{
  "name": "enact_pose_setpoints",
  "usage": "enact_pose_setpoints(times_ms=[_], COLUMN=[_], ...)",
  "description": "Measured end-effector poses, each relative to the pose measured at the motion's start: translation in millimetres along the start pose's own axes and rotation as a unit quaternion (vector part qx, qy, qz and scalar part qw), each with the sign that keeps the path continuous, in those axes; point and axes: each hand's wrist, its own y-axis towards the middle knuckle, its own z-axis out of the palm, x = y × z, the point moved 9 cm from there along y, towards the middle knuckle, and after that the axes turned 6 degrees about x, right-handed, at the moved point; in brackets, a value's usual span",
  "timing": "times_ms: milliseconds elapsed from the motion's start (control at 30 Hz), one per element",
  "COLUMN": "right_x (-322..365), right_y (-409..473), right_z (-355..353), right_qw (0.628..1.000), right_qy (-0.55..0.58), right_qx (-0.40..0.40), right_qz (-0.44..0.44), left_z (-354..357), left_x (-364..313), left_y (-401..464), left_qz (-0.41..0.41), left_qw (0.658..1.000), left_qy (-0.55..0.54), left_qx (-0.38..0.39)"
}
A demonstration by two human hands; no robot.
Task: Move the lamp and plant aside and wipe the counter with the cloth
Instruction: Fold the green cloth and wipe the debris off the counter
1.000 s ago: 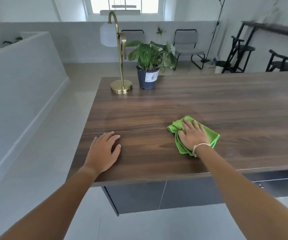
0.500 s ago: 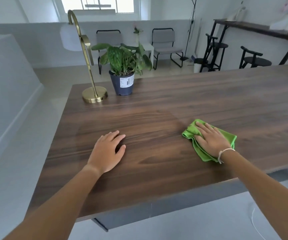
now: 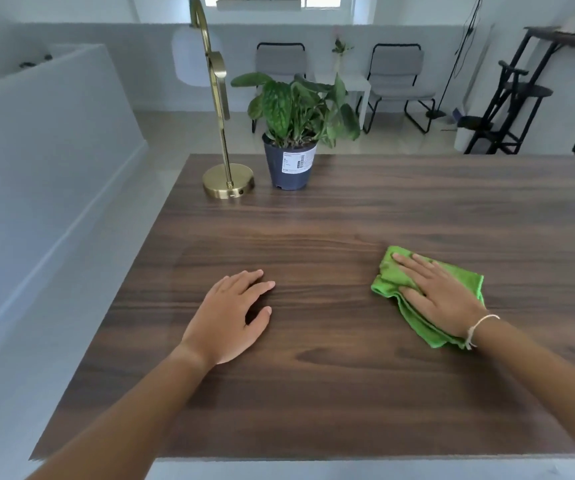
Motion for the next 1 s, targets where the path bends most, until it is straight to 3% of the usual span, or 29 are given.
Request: enact_pose_setpoints(times_ms=[100,200,333,433,500,600,667,733,833,1000], right_x=[-25.8,12.6,93.0,88.6,49.1,-6.3,-18.1,0.4,63.2,137.4], right_y=[61.4,113.4,97.9,42.7,33.6,67.0,98.9,127.1,158.2,119.7], right_z=[-10.9,-4.3,21.1,22.0,12.0,-9.9,-13.0,-10.6,1.9,26.3], right_qw=[0.994,0.994,0.997,0.987,0.991,0.999,0.998,0.995,0.998,0.986], right_qy=[-0.028,-0.034,-0.053,-0.041,-0.026,-0.02,-0.031,-0.043,-0.045,-0.073], right_qx=[-0.013,-0.006,0.032,0.032,0.029,-0.001,0.001,-0.003,0.008,0.042], right_qz=[0.103,0.107,-0.054,-0.154,-0.131,-0.025,0.058,0.086,0.043,-0.142], left_z=[-1.6,-2.8,-4.2,-2.5,-0.3,-1.2,-2.3,-2.8,-3.2,-3.8], left_x=[-0.8,0.3,-1.2,2.1,3.9,2.7,0.4,-1.2,-0.3,1.9], left_y=[-0.6,-0.8,-1.7,-1.4,-1.2,-0.3,-0.5,-1.5,-1.3,-1.1], left_qz=[-0.004,-0.009,-0.015,-0.019,-0.02,-0.021,-0.021,-0.02,-0.022,-0.032], left_qw=[1.0,1.0,0.999,0.999,0.999,0.999,0.999,1.0,1.0,0.999], left_qy=[-0.007,-0.014,-0.038,-0.037,-0.037,-0.034,-0.026,-0.021,-0.022,-0.044], left_qx=[-0.007,-0.006,-0.002,0.004,0.006,0.003,0.001,0.0,0.003,0.009])
